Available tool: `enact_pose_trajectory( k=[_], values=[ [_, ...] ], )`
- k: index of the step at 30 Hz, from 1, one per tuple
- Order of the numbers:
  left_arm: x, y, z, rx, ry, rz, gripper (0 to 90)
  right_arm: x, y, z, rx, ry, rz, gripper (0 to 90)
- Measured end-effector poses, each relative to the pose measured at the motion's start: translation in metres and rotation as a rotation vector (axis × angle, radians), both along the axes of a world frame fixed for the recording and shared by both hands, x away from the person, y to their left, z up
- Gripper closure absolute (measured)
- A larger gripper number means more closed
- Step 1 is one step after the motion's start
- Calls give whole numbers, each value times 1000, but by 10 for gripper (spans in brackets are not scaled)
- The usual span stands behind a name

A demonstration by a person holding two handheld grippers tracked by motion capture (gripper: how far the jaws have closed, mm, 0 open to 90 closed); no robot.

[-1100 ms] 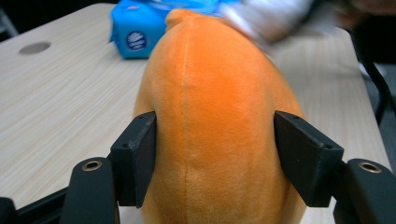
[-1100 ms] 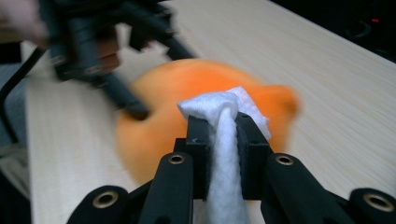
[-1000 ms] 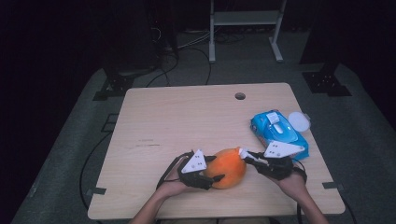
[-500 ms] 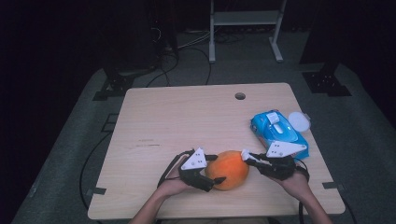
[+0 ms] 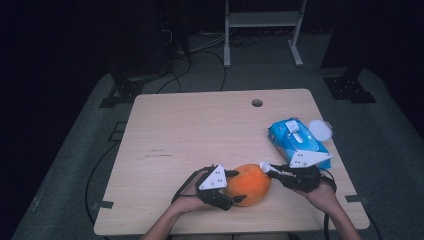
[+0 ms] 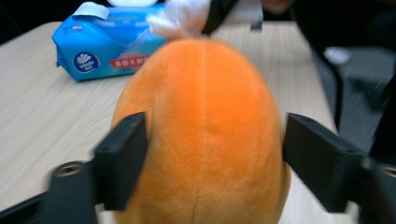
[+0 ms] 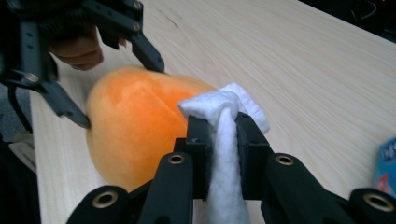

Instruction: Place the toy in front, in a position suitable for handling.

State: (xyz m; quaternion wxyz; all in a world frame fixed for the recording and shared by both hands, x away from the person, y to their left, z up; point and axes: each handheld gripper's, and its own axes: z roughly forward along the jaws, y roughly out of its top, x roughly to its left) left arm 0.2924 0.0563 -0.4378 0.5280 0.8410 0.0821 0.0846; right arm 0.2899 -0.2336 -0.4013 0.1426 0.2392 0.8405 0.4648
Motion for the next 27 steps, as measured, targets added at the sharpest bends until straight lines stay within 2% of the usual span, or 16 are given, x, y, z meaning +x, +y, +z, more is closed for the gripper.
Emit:
enact_pose_trajectory(
  k=[1, 3, 6, 7, 8, 9, 10, 12, 16, 19, 22, 25, 27],
  values=[
    [1, -2, 0, -2, 13, 14, 182, 0, 1, 0, -3, -1, 0, 773],
    [1, -5, -2, 28, -9, 50, 165, -2, 5, 2, 11, -1, 18, 773],
    [0, -7, -4, 23, -18, 78, 214, -9, 18, 8, 46, -1, 105, 772],
    [-1, -7, -3, 31, -24, 75, 226, -13, 25, 9, 44, -4, 141, 772],
    [-2, -8, -3, 36, -29, 75, 234, -16, 32, 10, 18, -15, 155, 772],
    [-2, -7, -3, 39, -33, 73, 241, -18, 37, 10, -14, -31, 152, 772],
    [-3, -6, -3, 39, -33, 72, 255, -17, 38, 10, -22, -36, 148, 772],
    [-4, -4, -3, 41, -40, 64, 278, -13, 32, 9, -5, -24, 128, 773],
    [-6, -8, -2, 46, -59, 54, 280, -2, 8, 4, -14, -11, 28, 773],
    [-9, -14, 0, 61, -67, 48, 256, -3, 6, 3, -7, -4, 25, 772],
    [-6, -12, 4, 71, -47, 48, 141, -9, 17, 4, -17, -27, 84, 771],
    [4, -2, 9, 39, 0, 87, 85, -9, 19, 6, -33, -31, 96, 772],
    [10, 3, 6, 27, 49, 93, 71, -9, 15, 4, -39, -34, 83, 771]
  ],
)
